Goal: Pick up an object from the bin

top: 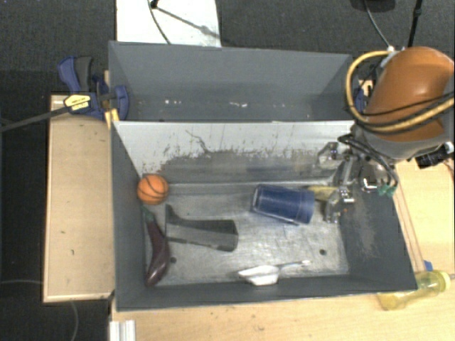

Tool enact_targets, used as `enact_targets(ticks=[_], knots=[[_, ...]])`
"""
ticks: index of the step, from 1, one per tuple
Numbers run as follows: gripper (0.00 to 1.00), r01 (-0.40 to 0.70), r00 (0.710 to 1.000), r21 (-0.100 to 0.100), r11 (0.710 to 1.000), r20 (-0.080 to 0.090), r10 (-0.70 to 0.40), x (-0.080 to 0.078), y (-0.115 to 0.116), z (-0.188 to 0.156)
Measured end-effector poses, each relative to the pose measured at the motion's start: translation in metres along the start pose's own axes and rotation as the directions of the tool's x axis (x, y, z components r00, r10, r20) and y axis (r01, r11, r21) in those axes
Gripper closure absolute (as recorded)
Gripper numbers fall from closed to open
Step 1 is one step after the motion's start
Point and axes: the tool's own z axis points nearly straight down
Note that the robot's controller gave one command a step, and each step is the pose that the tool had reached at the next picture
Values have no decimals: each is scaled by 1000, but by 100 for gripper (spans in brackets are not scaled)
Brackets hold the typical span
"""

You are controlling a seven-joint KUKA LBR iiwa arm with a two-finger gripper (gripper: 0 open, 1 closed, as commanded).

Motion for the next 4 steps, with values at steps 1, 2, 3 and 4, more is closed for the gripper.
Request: enact_targets(ticks=[1,2,3,4], knots=[[0,2,1000,1,1000,8,-2,-2,0,-4],[0,-67,998,0,998,13,67,-12,9,44],[0,-169,986,-2,986,11,169,-29,21,125],[0,-363,932,-6,932,7,363,-35,26,145]])
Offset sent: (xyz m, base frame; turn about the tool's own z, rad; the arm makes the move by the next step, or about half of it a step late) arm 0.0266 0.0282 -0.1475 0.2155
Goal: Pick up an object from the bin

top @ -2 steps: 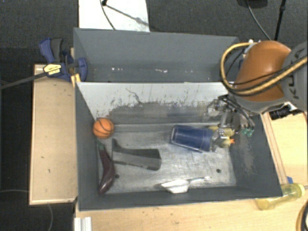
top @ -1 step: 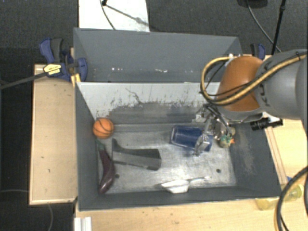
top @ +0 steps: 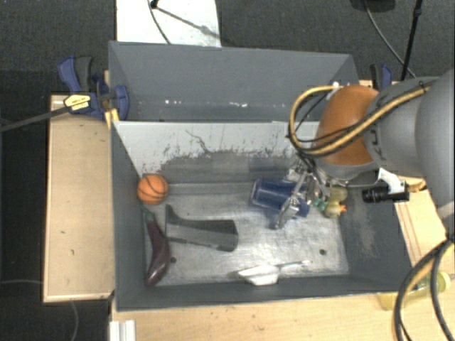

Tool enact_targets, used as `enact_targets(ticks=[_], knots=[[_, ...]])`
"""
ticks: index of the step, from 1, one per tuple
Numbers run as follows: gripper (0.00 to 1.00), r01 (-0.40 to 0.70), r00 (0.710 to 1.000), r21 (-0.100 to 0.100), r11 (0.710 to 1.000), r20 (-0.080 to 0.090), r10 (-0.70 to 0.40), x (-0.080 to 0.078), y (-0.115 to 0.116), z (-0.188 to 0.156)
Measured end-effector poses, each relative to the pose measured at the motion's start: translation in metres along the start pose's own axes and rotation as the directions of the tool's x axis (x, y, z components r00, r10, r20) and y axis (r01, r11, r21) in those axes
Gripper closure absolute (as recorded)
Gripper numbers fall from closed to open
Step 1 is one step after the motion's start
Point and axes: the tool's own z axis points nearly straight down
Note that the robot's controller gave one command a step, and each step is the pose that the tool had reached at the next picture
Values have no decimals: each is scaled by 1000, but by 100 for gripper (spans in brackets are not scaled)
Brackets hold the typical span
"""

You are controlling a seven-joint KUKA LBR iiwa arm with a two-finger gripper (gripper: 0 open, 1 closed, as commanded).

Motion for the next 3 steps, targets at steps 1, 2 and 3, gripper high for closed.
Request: enact_targets(ticks=[1,2,3], knots=[[0,105,994,3,994,11,-105,11,1,-2],[100,3,1000,1,1000,1,-3,-1,2,-3],[100,5,1000,1,1000,1,-5,-1,2,-3]])
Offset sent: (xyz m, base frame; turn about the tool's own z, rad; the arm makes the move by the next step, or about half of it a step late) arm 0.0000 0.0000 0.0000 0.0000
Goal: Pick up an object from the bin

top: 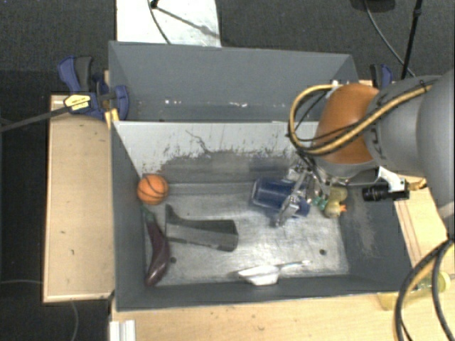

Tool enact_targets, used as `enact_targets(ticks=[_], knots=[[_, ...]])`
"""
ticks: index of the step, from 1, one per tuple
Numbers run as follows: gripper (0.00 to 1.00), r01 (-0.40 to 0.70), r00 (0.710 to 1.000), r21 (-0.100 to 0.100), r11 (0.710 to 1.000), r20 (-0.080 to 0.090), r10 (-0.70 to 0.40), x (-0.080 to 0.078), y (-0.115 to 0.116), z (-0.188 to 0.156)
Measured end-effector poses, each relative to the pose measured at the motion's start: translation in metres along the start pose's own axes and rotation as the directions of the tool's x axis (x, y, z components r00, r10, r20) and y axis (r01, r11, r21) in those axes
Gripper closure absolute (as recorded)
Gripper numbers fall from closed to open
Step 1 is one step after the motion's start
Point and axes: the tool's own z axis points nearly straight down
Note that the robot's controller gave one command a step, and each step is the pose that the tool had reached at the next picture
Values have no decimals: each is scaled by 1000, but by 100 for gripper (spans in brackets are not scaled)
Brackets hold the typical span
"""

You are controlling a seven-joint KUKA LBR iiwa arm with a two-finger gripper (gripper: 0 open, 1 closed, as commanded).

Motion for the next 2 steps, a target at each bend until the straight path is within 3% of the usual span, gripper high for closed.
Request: enact_targets(ticks=[2], knots=[[100,8,1000,2,1000,3,-8,-1,0,-28]])
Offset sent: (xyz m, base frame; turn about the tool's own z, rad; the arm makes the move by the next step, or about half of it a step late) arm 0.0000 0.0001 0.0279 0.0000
